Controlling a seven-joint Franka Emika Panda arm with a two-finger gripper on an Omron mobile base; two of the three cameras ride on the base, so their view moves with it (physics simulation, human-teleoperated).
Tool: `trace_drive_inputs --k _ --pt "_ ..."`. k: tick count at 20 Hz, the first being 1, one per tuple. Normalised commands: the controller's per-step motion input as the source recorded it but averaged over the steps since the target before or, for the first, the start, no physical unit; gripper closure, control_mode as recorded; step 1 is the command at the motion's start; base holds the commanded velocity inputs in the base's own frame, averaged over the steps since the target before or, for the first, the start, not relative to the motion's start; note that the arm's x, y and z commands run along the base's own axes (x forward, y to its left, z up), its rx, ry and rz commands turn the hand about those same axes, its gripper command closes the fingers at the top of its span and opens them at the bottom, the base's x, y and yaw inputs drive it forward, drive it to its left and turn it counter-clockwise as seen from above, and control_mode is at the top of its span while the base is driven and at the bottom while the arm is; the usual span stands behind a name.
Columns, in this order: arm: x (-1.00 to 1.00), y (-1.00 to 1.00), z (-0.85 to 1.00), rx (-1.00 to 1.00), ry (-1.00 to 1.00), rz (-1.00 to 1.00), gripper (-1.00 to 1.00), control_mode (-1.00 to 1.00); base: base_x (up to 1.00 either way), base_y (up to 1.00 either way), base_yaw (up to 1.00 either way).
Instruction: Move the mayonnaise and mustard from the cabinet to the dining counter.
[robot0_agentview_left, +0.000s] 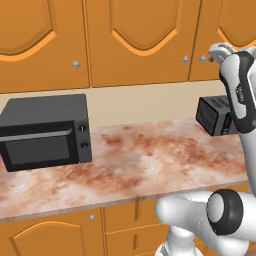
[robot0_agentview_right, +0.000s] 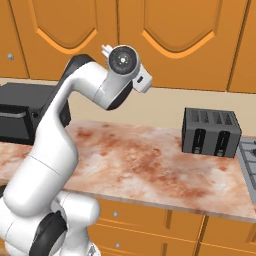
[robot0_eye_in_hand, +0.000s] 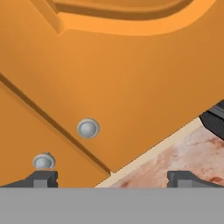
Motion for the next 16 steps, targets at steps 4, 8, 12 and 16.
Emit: trace_drive_inputs --k 4,8,12,16 --pt "0.23 0.00 0.07 0.00 -0.02 0.00 -1.00 -1.00 0.00 0.00 0.00" --pt "0.16 0.02 0.02 0.00 -0.07 0.00 -1.00 -1.00 0.00 0.00 0.00" --pt "0.10 0.08 0.00 0.00 -0.11 0.00 -1.00 -1.00 0.00 0.00 0.00" --pt "0.13 0.08 0.00 0.00 -0.11 0.00 -1.00 -1.00 0.00 0.00 0.00"
